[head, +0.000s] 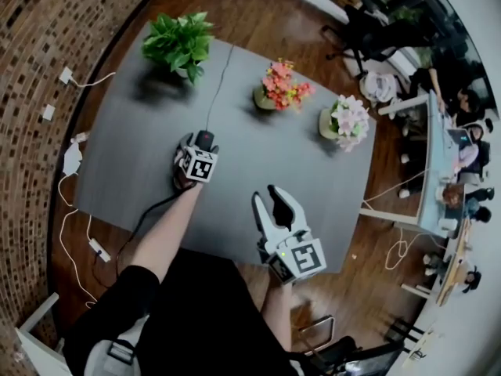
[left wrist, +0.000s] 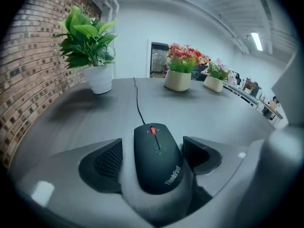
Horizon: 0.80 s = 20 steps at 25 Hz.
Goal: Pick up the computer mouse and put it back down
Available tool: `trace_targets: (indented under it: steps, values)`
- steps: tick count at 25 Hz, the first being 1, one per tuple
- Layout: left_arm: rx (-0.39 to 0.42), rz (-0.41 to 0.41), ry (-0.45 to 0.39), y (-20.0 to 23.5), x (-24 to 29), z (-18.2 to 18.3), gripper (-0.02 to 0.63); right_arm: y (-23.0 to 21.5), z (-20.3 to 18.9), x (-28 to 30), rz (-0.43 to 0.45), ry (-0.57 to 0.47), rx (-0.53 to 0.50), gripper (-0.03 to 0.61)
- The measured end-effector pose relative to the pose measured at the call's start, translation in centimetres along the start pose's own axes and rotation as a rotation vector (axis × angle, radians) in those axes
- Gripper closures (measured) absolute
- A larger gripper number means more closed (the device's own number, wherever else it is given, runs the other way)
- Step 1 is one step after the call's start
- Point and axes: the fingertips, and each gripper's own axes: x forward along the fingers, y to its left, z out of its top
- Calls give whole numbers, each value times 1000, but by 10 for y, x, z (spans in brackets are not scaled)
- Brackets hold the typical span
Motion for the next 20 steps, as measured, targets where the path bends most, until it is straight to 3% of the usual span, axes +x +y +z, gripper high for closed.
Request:
trace_targets:
  steps: [2, 5, 6, 8, 10, 12, 14, 17, 20]
  values:
    - [9, -5, -3, -2, 0, -1, 218, 1, 0, -3, 1, -8, 0, 463]
    - [29, -24, 32, 1, -3, -3, 330, 5, 2, -6, 18, -31, -6, 463]
    - [29, -38, 51, 3, -5, -4, 330, 7, 4, -6, 25, -40, -6, 463]
    - [-8, -69, 78, 9, -13, -2, 330, 9, 8, -9, 34, -57, -1, 463]
    - [-106, -131, 60, 8, -32, 4, 331, 10, 13, -13, 41, -74, 2, 463]
    - [-259, -276, -25, -7, -68, 26, 330, 9, 19, -20, 50, -98, 5, 463]
    - [-366, -435, -163, -28, -121, 63, 331, 5, 26, -29, 58, -125, 18, 463]
    - [-378, -557, -320, -41, -205, 97, 330, 2, 41, -36, 90, -177, 46, 463]
    - [-433, -660, -443, -47, -283, 103, 330, 4, 46, -43, 141, -224, 64, 463]
